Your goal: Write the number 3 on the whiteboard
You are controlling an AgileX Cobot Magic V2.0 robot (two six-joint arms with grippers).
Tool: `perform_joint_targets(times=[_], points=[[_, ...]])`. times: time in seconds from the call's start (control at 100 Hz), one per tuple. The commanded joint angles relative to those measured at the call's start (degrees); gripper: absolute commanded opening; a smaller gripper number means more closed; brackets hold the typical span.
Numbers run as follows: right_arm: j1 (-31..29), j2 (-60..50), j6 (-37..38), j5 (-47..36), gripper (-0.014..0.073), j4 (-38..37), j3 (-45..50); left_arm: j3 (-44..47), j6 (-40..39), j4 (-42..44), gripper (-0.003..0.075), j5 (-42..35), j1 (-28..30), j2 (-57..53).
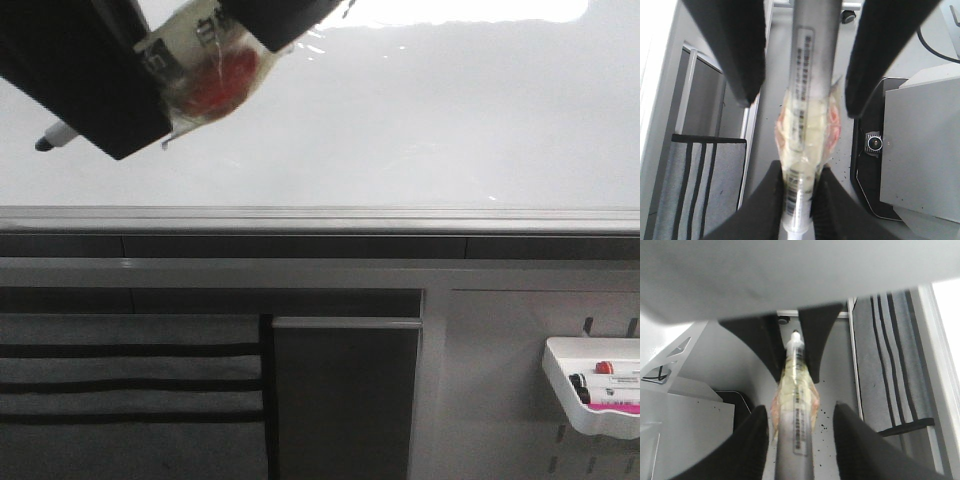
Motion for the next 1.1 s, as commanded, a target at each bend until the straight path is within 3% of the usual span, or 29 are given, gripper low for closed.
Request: perform_joint_targets(times=[0.0,0.44,0.68,0.92,0.99,1.09], points=[[0.0,-1.1,-0.8,-1.2,0.0260,2.0,-2.0,-1.9,0.1,-1.0,-0.0020,-2.3,-0.5,-1.5],[0.0,-1.1,-0.8,-0.2,0.0257,1.3,-2.0,-1.9,0.1,-1.0,-0.0020,-2.3,-0.5,-1.5],[0.0,-1.1,-0.8,-0.1,0.0052,1.3,-2.0,-1.9,0.1,-1.0,-0.0020,-2.3,-0.5,-1.5],[0.0,-1.1,-0.8,0.2,0.0020,1.3,-2.0,-1.9,0.1,-1.0,-0.0017,-2.3,-0.5,-1.5],[0.0,-1.1,-0.8,0.3,0.0020,1.3,-2.0,-1.9,0.1,-1.0,0.0024,-2.3,-0.5,-1.5],[0.0,-1.1,-0.8,0.3,0.0020,1.3,-2.0,-1.9,0.1,-1.0,0.0171,-2.3,-0.5,-1.5]])
